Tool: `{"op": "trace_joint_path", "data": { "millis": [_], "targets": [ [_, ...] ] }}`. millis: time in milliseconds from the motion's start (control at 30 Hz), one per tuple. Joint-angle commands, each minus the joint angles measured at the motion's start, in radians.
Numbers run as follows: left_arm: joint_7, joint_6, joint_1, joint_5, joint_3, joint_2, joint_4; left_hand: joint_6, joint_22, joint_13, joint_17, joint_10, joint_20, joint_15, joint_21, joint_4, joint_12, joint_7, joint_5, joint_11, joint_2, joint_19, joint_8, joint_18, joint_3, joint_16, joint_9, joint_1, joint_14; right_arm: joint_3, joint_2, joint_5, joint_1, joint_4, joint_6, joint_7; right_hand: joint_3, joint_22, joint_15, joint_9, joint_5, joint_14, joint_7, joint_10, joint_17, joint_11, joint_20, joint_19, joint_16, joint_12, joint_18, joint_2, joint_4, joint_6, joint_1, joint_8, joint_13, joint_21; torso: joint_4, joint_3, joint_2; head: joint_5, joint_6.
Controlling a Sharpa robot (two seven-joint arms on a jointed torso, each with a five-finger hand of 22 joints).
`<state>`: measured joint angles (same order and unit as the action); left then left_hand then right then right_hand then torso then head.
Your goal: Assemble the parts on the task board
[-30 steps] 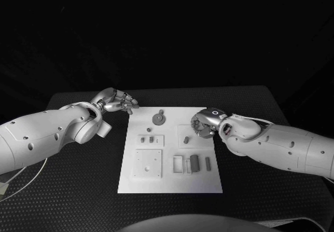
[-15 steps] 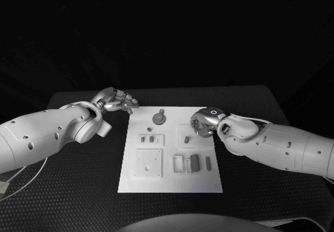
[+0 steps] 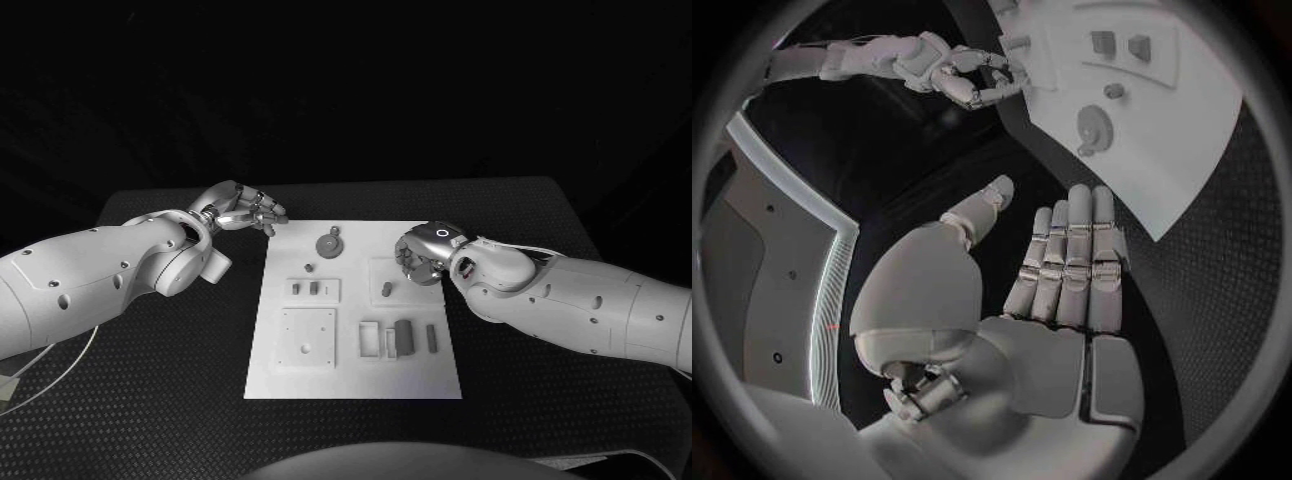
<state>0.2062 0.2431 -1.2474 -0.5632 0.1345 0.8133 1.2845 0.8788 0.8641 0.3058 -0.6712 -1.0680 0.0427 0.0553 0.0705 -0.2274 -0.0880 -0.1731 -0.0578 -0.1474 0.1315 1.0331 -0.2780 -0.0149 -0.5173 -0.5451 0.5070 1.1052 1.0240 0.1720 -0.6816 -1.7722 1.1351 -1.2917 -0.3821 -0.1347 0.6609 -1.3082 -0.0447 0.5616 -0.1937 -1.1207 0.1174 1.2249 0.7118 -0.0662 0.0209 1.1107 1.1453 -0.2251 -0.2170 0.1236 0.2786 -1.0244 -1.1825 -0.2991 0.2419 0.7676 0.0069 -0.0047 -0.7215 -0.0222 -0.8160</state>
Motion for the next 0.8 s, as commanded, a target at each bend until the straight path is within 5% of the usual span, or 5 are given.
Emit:
{"op": "trace_joint_path", "data": {
  "millis": [33, 800],
  "targets": [
    [0.006, -0.011, -0.001, -0.001, 0.0, -0.002, 0.002, -0.005, -0.001, -0.001, -0.002, -0.007, 0.0, -0.001, 0.003, -0.001, 0.001, -0.002, -0.004, -0.002, -0.006, 0.006, -0.001, -0.004, 0.006, 0.004, -0.002, 0.005, 0.007, 0.004, 0.003, -0.036, -0.006, -0.003, 0.006, -0.003, -0.003, -0.017, -0.003, 0.007, -0.001, -0.011, -0.002, 0.012, 0.003, 0.004, -0.003, 0.01, 0.005, -0.007, -0.045, -0.011, 0.006, -0.009, -0.004, -0.006, 0.01, 0.006, -0.0004, -0.0001, 0.0, -0.002, -0.001],
    [0.007, -0.011, -0.001, -0.001, 0.0, -0.004, -0.002, -0.005, -0.002, -0.001, -0.004, -0.006, 0.0, -0.001, 0.002, -0.001, 0.001, -0.002, -0.004, -0.002, -0.006, 0.006, -0.001, -0.004, 0.007, 0.006, -0.002, 0.006, 0.007, 0.004, 0.002, -0.072, -0.006, -0.005, -0.032, -0.024, -0.004, -0.023, -0.025, 0.036, 0.001, -0.056, -0.019, 0.061, 0.031, 0.026, -0.029, 0.047, 0.033, -0.016, -0.045, -0.024, 0.01, -0.046, -0.024, -0.026, 0.032, 0.053, 0.0017, -0.0011, 0.0, -0.005, -0.002]
  ]
}}
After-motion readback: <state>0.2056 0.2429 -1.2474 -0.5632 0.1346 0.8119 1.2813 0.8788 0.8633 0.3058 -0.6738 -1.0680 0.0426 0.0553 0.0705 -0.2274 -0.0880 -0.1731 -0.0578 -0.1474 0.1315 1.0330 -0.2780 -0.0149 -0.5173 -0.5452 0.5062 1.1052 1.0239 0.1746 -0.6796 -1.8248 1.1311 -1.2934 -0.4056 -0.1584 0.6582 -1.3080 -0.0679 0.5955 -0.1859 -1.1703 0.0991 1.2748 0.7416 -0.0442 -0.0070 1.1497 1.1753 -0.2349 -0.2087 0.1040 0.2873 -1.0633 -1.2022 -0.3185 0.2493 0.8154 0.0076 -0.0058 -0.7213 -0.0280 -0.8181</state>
